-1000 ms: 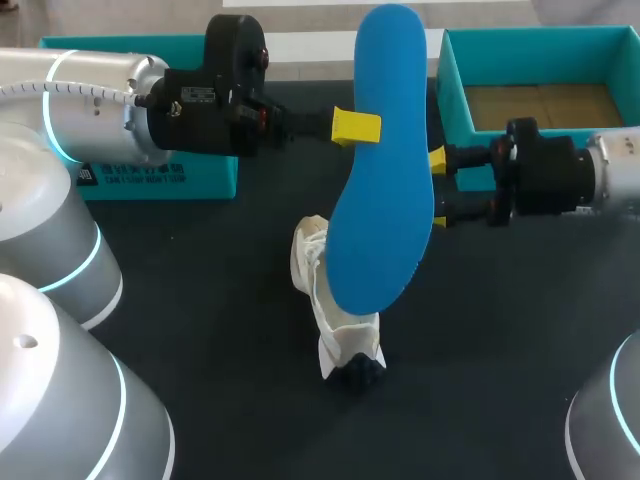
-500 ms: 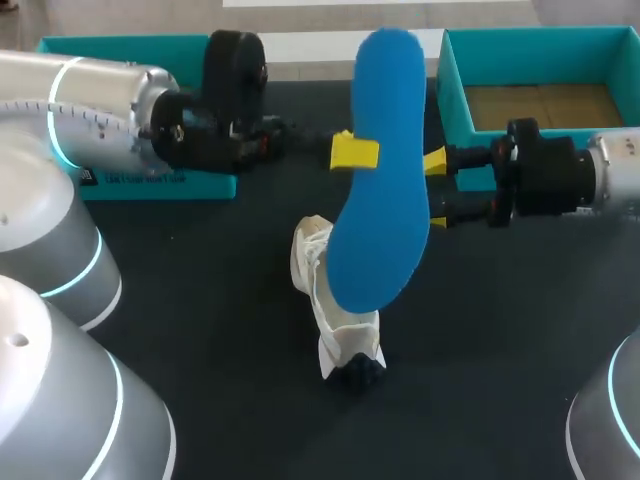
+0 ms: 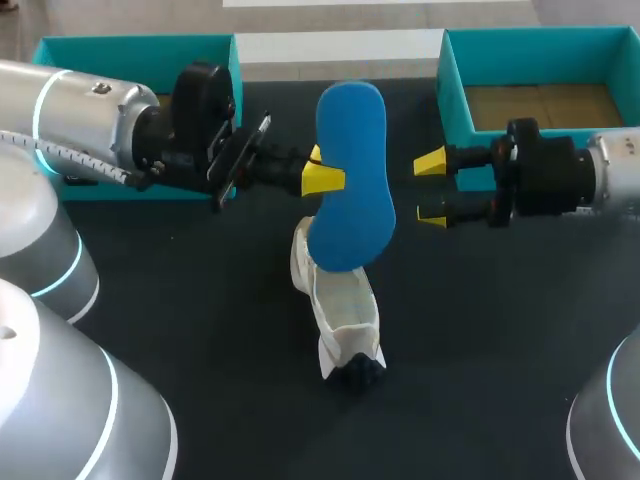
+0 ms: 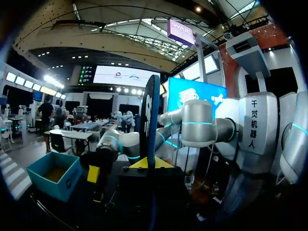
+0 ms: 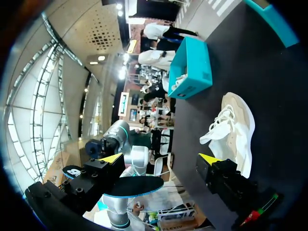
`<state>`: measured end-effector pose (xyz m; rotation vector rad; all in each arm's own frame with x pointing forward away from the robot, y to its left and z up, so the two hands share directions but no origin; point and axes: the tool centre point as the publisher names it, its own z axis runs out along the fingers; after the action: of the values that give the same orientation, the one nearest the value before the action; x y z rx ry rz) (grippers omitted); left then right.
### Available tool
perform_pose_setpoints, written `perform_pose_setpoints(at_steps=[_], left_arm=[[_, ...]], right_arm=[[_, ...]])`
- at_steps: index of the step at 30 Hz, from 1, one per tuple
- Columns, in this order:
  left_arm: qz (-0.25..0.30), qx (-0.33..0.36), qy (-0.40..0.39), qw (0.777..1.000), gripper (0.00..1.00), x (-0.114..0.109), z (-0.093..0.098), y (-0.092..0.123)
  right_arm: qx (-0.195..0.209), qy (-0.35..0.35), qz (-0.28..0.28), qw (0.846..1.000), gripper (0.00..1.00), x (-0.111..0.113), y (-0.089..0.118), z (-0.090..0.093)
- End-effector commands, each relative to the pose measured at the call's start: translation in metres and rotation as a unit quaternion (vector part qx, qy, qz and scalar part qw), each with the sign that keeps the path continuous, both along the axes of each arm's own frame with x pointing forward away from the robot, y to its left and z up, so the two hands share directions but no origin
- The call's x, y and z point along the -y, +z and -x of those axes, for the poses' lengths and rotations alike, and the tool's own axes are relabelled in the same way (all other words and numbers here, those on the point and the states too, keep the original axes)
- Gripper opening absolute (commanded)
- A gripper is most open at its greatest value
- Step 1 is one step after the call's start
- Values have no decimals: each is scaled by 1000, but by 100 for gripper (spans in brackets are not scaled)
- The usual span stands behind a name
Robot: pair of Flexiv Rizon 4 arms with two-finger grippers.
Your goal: Take the shoe out of the shoebox, open the shoe tongue, remove and reinsert the insole, then place the shoe into the shoebox
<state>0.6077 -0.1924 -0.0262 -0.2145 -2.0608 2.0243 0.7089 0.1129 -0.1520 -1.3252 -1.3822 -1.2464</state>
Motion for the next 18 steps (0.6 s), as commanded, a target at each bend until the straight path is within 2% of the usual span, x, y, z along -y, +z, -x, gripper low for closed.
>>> perform_pose_setpoints(at_steps=[1,18], left_arm=[[66,299,4,952,0,2,-2,-13],[67,301,-4,951,0,1,-1,-17]], right_arm=[[0,-1,1,1000,100,-2,0,0],[0,-1,1,1000,100,-2,0,0]])
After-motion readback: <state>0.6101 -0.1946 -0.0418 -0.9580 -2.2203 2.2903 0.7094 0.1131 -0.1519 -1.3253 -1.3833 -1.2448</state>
